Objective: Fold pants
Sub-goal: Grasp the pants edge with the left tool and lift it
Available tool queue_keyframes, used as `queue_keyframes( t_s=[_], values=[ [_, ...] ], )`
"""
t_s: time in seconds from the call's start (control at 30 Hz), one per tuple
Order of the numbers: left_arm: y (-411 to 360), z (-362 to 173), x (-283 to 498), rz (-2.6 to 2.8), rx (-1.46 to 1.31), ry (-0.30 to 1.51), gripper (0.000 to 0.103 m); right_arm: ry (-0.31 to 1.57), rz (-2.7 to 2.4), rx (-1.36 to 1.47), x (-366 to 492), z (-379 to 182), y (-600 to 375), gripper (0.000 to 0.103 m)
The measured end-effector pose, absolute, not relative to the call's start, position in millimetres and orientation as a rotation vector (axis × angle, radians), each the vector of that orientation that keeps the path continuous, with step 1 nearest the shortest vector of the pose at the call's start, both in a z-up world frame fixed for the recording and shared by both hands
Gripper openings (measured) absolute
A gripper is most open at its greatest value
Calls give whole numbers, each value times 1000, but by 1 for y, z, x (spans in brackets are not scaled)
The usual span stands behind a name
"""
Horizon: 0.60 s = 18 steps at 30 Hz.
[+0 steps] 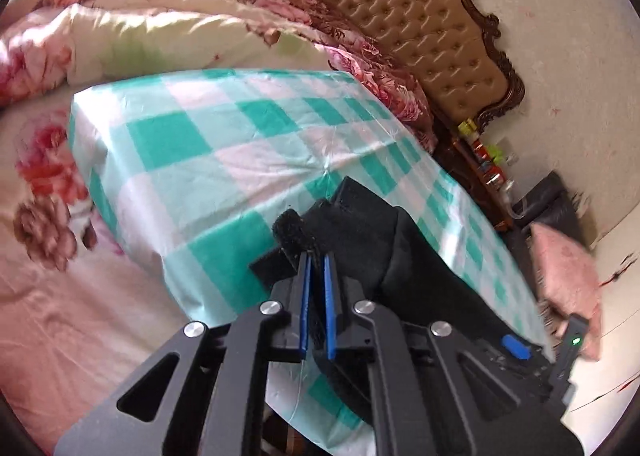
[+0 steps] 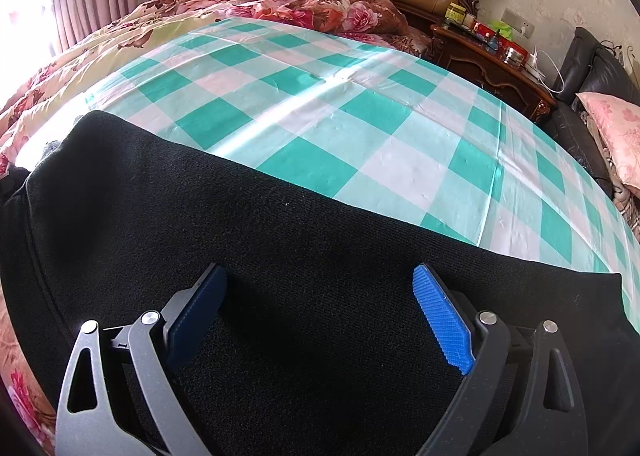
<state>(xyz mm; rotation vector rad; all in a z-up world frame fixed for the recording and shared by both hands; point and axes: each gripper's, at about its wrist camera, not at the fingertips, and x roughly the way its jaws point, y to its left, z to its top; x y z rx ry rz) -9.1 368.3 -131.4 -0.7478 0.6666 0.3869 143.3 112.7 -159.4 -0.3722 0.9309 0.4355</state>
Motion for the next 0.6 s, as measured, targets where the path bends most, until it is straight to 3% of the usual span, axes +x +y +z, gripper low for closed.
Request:
queue_keyframes(
  t_s=[0.17,0.3,0.47,0.6],
  values=[
    [364,-128,-5,424,-690,725,11,931,436,-370,144,-160,113,91],
    [364,-122,2,379,-644,720,5,931,435,-372,143,-160,113,91],
    [342,-71,-7,241,-491,485,5,913,425,-350,141,-157,109,91],
    [375,-123,-1,305,-659,633,5,867,440,-315,135,-143,108,90]
  ],
)
